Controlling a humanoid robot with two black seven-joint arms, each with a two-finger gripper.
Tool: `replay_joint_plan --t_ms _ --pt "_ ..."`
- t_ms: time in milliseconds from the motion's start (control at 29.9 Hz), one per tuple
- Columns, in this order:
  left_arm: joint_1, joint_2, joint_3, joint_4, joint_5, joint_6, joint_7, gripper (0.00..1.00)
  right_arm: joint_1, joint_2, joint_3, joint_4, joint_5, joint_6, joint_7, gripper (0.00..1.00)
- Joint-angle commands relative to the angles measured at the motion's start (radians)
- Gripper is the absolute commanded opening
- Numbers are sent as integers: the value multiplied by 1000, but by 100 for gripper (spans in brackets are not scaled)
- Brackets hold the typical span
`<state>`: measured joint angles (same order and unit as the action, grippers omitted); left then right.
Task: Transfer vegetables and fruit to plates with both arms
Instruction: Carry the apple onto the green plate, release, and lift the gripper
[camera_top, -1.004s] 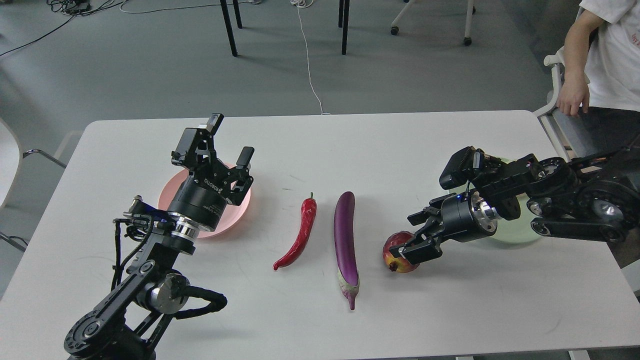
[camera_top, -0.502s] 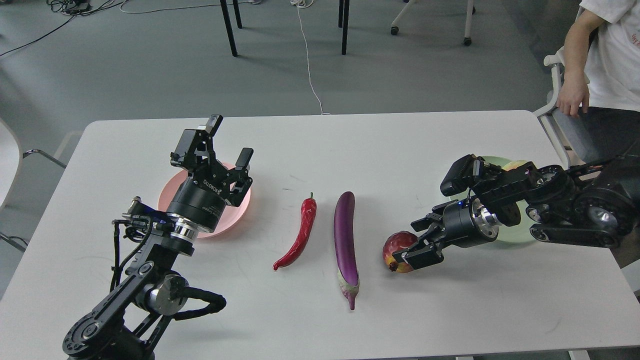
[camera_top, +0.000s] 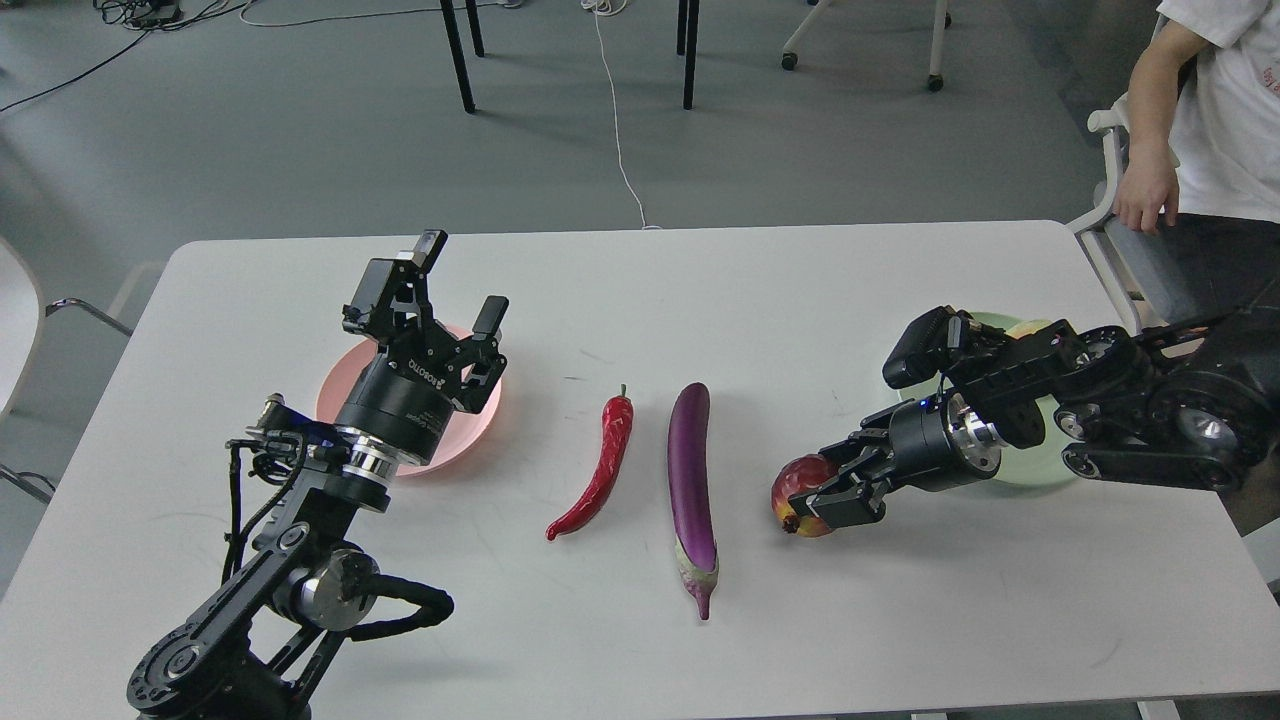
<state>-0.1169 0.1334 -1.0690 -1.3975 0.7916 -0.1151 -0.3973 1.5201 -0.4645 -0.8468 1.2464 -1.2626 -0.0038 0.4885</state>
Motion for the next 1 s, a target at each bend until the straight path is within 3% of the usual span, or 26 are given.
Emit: replay_joint_plan --t_ms 0,301,636,769,836,970 --pt "-1 -1 1 -1 0 0 2 98 73 -54 2 -2 -7 -5 0 40" --pt "-4 -1 21 -1 3 0 3 98 124 -210 -46 -149 -254 -8 0 40" --pt "2 -8 21 -23 12 2 3 98 22 -241 -81 -200 -264 -24 0 45" --pt "2 -8 21 -23 12 2 3 98 -24 -238 -80 -226 -264 -25 0 60" --pt "3 -8 21 -23 12 2 3 98 -35 -238 -78 -231 -261 -27 0 72" --pt "5 -5 21 -23 12 2 3 98 -38 -243 -72 -228 -258 -27 0 85"
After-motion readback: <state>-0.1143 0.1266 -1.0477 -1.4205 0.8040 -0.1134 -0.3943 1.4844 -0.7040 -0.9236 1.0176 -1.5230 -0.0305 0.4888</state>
